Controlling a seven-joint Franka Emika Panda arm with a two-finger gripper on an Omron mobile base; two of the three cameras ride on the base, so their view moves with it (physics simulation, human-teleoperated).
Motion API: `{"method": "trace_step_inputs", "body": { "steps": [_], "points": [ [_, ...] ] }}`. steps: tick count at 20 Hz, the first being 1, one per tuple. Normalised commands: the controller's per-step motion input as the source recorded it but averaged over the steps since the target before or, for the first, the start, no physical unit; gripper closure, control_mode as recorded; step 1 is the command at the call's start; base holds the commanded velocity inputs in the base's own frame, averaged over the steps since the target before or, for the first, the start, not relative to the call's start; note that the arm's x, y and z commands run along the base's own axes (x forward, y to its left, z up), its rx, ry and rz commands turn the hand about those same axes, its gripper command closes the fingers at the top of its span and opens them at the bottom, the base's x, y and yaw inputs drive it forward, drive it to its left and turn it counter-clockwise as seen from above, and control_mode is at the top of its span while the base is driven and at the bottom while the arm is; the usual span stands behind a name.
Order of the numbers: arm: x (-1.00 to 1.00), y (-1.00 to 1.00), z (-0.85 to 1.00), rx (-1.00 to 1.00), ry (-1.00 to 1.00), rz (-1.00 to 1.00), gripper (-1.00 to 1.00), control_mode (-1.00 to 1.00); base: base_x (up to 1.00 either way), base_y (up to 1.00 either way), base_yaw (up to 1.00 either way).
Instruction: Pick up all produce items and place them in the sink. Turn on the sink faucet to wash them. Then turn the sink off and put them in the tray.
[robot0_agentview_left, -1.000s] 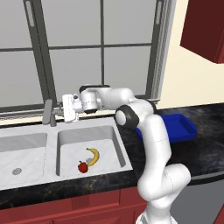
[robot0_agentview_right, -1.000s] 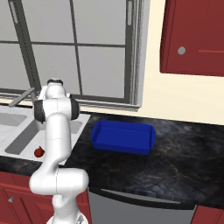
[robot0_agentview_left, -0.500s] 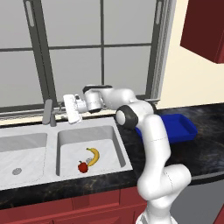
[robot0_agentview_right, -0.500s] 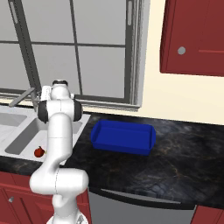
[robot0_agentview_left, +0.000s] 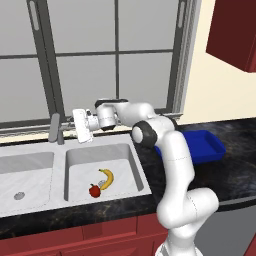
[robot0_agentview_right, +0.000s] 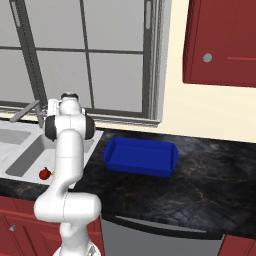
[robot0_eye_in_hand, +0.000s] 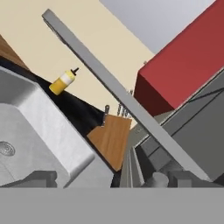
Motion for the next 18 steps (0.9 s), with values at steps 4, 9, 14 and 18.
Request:
{"method": "trace_step_inputs", "body": {
  "steps": [4, 9, 14, 18],
  "points": [
    [0.65, -0.01, 0.5, 0.0, -0.1, 0.0, -1.0, -1.0, 0.0, 0.0, 0.0],
    [0.68, -0.12, 0.57, 0.0, -0.05, 0.03, -1.0, -1.0, 0.0, 0.0, 0.0],
    [0.53, -0.11, 0.66, 0.0, -0.06, 0.07, -1.0, -1.0, 0.0, 0.0, 0.0],
    [0.13, -0.03, 0.82, 0.0, -0.15, 0.1, -1.0, -1.0, 0.0, 0.0, 0.0]
  ]
}}
